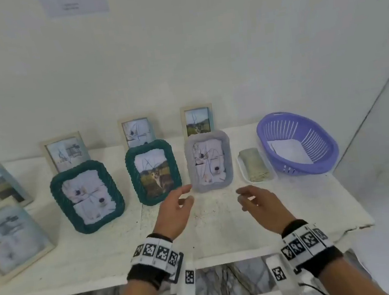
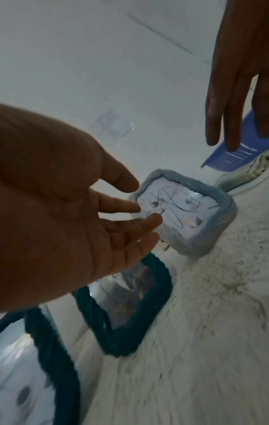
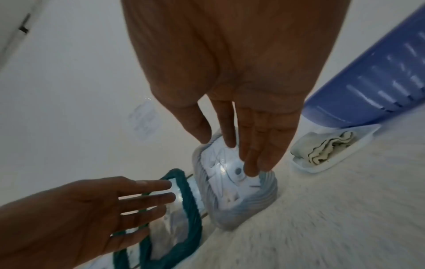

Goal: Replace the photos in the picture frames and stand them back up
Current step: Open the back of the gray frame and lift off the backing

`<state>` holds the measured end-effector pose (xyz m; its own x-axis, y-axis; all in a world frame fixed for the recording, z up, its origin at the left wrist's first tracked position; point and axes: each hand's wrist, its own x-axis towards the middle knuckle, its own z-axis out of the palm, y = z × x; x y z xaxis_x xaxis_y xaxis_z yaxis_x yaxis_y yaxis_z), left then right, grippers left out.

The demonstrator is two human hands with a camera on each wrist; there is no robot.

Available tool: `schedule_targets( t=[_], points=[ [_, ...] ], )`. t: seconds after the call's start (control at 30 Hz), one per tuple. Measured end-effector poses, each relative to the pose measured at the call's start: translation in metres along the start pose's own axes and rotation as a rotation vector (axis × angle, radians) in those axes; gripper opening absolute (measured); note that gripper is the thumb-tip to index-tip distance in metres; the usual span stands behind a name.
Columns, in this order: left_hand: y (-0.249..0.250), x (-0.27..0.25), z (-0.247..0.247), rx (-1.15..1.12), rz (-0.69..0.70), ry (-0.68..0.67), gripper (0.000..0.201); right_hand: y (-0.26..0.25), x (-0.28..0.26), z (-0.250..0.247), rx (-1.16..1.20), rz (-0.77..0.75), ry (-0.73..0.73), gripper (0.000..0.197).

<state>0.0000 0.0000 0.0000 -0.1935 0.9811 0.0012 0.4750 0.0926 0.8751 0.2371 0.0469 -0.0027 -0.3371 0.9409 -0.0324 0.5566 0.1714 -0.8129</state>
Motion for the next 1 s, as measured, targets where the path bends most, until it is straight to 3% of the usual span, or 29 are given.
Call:
schedule_targets(
  t=[0.17,0.37,0.43,0.5,0.63,0.73,0.87,1.0],
  points=[
    [0.014,0.046,0.024,0.043,-0.129,-0.023,0.058,0.016,0.079,-0.005,-0.041,0.102,0.042,0.056],
    [0.017,0.063,0.045,-0.012,-0.164,0.011,0.07,0.031,0.124,-0.002,0.011,0.135,-0.086,0.07],
    [0.013,0.068,0.047,-0.037,-0.198,0.04,0.076,0.03,0.127,0.002,0.047,0.093,-0.112,0.065],
    [0.013,0.07,0.048,-0.067,-0.197,0.057,0.077,0.027,0.125,0.002,0.096,0.058,-0.045,0.053],
    [0.014,0.061,0.046,-0.129,-0.121,0.19,0.036,0.02,0.11,-0.012,0.192,0.035,0.133,0.023],
    [0.015,0.045,0.041,-0.203,-0.078,0.28,0.022,0.016,0.091,-0.025,0.296,0.019,0.15,0.013],
    [0.019,0.017,0.048,-0.445,-0.111,0.211,0.01,0.017,0.056,-0.028,0.61,0.056,0.07,0.003],
    [0.025,-0.01,0.064,-0.56,-0.111,0.116,0.018,0.026,0.029,-0.016,0.81,0.143,0.018,0.006]
  ],
)
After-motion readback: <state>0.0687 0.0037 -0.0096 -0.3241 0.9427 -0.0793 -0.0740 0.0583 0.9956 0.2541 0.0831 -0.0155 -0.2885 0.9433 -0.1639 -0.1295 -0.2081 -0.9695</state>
